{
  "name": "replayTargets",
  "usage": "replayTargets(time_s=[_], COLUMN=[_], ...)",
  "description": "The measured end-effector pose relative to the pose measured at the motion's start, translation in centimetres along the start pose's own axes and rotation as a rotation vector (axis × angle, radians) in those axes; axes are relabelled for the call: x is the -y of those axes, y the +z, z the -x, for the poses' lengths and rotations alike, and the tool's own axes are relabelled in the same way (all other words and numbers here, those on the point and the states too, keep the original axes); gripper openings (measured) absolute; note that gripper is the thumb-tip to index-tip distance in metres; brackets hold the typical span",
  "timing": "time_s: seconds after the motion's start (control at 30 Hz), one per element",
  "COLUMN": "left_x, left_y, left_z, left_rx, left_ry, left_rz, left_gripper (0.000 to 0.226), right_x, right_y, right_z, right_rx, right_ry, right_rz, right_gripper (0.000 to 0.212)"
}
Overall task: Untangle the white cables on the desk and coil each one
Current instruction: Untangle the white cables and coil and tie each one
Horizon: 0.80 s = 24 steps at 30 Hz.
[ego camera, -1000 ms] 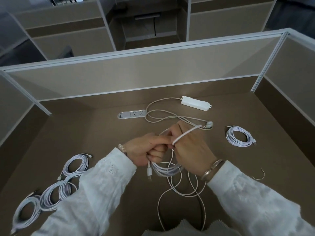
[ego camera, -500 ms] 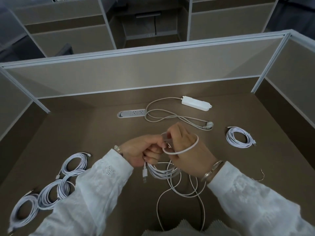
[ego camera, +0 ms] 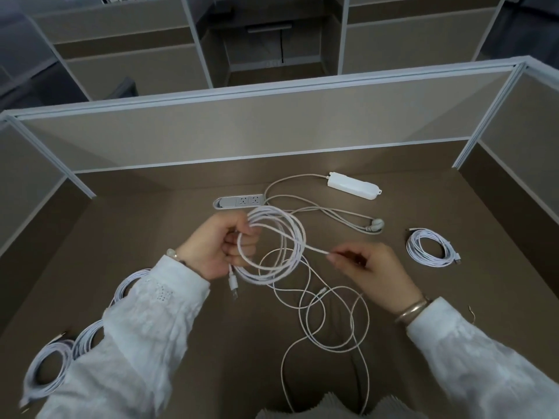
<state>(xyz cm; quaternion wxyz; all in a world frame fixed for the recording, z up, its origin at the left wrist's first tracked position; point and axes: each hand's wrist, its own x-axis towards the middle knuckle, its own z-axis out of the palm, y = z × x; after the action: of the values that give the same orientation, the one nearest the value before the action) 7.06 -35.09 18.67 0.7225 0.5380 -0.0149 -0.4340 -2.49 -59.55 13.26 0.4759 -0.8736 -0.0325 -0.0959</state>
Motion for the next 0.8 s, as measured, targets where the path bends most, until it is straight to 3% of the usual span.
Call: replayTargets(time_s=[0.13,0.3,0.47,0.63,0.8], left_x=[0.5,0.9,1.6,2.2,1.7], left_y=[0.5,1.7,2.5,3.3,3.8], left_z=[0.1,-0.2,-0.6,-1.0,-0.7], left_rx=[0.031,0.042,0.025,0.006,-0.019], left_ry=[-0.06,-0.016,0.06,0.018,-0.005], left_rz=[-0.17,-0.3,-0.186,-0.141,-0.156], left_gripper=[0.031,0.036,0.037,0.044,0.047], right_x=[1.3,3.1,3.9,4.2,4.1], right_y=[-1.2,-1.0,0.9,2.7,2.8], right_z=[-0.7,-1.2,-0.9,-0.5,-0.5], right_rx=[0.01,-0.058,-0.162,-0.346,-0.308], right_ry=[-0.055,-0.052,0.161,0.186,0.229], right_rz=[-0.026,-0.031,-0.395,-0.485,-0.558], right_gripper=[0.007,0.01,0.013,0.013,0.019])
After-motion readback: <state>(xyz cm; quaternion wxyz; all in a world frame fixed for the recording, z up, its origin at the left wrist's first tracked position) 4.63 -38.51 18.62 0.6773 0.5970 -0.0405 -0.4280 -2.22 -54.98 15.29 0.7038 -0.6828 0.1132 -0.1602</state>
